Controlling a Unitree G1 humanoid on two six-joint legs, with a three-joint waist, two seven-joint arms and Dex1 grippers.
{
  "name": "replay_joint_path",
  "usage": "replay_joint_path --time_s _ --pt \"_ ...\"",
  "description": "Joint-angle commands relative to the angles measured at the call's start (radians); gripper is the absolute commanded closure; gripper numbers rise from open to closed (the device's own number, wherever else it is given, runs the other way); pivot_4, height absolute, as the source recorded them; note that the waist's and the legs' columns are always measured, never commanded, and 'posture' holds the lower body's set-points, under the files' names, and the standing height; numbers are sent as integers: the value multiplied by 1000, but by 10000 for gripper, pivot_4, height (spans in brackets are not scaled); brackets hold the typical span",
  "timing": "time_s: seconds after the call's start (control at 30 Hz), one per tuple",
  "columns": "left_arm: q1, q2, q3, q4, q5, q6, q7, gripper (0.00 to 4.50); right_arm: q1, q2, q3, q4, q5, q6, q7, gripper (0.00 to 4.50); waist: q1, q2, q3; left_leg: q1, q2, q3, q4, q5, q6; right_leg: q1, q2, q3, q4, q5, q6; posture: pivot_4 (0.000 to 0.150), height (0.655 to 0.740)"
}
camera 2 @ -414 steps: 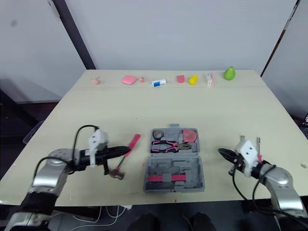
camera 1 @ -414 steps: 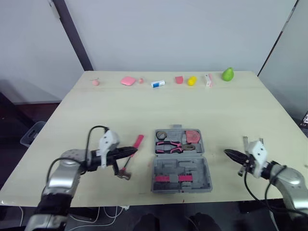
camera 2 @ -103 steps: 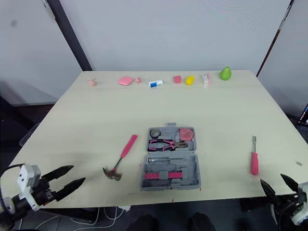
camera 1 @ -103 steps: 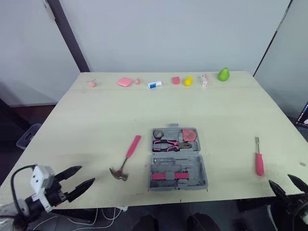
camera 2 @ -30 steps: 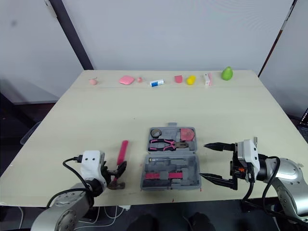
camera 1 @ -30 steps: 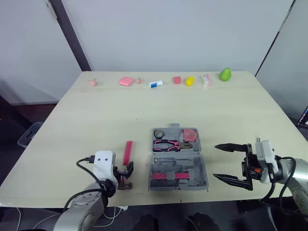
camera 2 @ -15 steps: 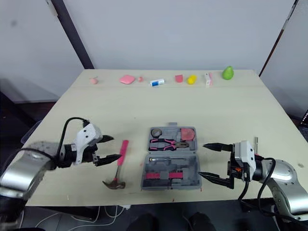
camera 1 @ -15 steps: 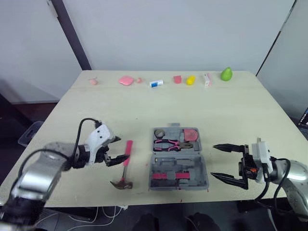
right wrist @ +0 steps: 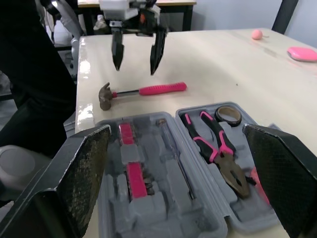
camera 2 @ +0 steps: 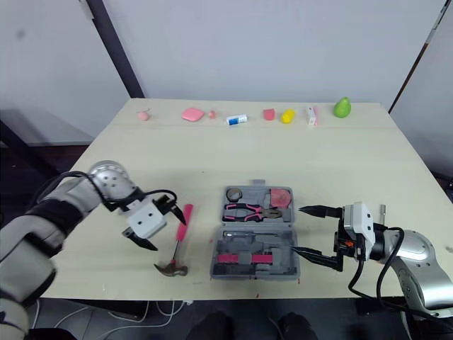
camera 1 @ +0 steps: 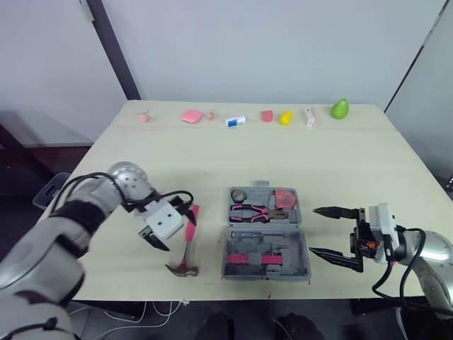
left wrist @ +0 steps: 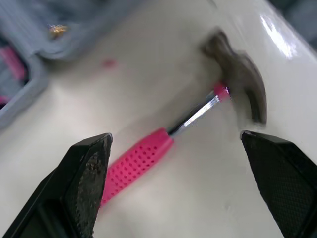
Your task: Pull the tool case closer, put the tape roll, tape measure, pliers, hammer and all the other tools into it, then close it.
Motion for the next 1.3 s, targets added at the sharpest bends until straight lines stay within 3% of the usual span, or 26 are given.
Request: replay_joint_path --time_s 0.03,0.3,0.77,0.83,1.03,1.1,1.13,1.2,1.3 --pt "-101 -80 -81 146 92 -224 -56 939 -4 -6 -20 -32 11 -5 -11 0 -3 -2 1 0 0 0 1 0 0 0 0 1 0 0 0 1500 7400" --pt "-134 -192 -87 276 283 -435 5 939 -4 -8 -20 -44 9 -1 -30 0 -7 -3 2 0 0 0 2 0 0 0 1 1 1 0 0 1500 7400" --pt "-73 -231 -76 302 384 -480 99 939 -23 -7 -9 -42 0 1 -42 0 -5 -3 2 0 1 -1 6 0 0 1 1 0 4 0 1 1500 7400" --pt "-64 -239 -74 308 398 -475 115 4652 -22 -6 -8 -44 -2 1 -43 0 -5 -3 2 0 1 -1 6 0 0 1 1 0 4 0 1 1500 7400" --pt "-65 -245 -77 326 419 -479 127 24646 -18 -7 -9 -50 -5 4 -47 0 -5 -1 1 2 1 -1 7 0 0 3 1 0 4 0 1 1500 7400" --pt "-67 -244 -77 330 417 -480 123 33818 -18 -7 -9 -50 -7 3 -48 0 -5 -1 1 2 1 -1 7 0 0 3 1 0 4 0 1 1500 7400" --pt "-68 -241 -81 331 406 -481 111 35195 -18 -6 -9 -51 -8 3 -48 0 -5 -1 0 2 1 -1 7 0 0 3 1 0 4 0 1 1500 7400" --pt "-61 -226 -99 331 334 -488 51 42914 -18 -6 -10 -50 -10 1 -49 0 -5 -1 0 2 1 -1 7 0 0 3 1 0 4 0 1 1500 7400" --pt "-45 -169 -96 286 214 -454 -34 44099 -14 -6 -15 -50 -8 -1 -51 0 -10 -1 1 2 1 -1 7 0 0 3 1 0 5 0 1 1500 7400"
